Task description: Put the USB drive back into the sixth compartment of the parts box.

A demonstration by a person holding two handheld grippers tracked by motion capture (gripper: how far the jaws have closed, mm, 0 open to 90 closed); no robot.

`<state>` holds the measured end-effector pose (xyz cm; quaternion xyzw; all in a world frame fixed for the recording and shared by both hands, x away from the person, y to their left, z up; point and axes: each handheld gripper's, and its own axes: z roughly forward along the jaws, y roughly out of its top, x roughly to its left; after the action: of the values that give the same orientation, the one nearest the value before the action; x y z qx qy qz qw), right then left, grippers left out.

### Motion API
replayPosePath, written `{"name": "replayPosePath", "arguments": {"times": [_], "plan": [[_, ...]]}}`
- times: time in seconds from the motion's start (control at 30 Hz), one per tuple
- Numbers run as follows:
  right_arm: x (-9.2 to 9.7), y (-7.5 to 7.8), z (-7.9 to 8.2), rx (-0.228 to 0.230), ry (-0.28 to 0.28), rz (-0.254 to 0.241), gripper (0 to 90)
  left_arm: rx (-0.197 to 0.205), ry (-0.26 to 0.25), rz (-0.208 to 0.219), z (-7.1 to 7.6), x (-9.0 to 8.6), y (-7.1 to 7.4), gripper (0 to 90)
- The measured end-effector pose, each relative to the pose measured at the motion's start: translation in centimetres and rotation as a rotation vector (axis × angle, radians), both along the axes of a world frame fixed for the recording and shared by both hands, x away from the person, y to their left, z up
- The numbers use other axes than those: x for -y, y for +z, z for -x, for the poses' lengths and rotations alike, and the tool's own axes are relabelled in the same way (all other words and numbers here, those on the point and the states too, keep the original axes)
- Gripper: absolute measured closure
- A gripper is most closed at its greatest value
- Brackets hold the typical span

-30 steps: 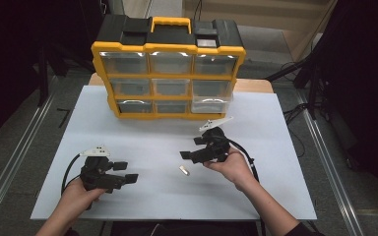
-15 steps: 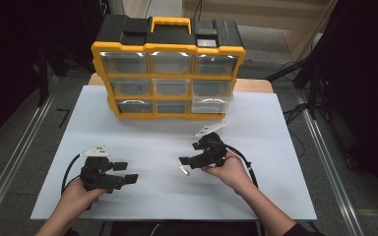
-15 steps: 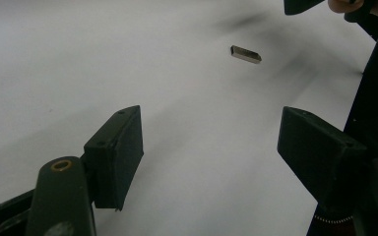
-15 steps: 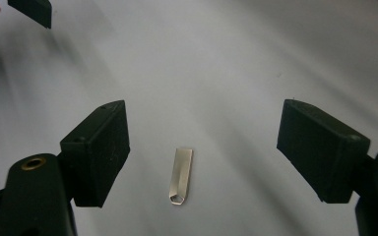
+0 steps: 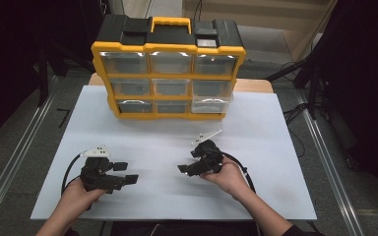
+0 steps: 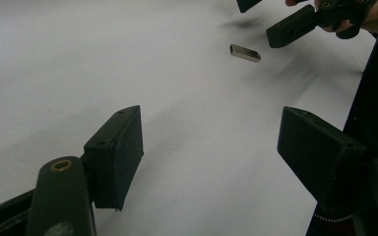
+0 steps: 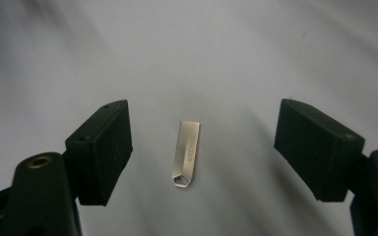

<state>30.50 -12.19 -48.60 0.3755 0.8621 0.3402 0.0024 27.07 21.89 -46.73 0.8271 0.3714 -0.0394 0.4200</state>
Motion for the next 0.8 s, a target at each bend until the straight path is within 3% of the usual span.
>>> {"name": "replayPosePath", "arguments": {"times": [0.4,0.53,0.8], "plan": [[-0.7,-1.4,0.4,-0.016,0.014,0.04,23.8,0.006,0.0,-0.01,0.0,0.1,0.0,26.6],[-0.7,-1.4,0.7,0.001,0.016,0.046,31.7,0.008,-0.004,-0.015,0.0,0.1,-0.1,26.6],[-1.1,-1.5,1.4,0.075,-0.004,0.096,45.9,0.008,-0.003,-0.022,0.0,0.2,-0.1,26.6]]}}
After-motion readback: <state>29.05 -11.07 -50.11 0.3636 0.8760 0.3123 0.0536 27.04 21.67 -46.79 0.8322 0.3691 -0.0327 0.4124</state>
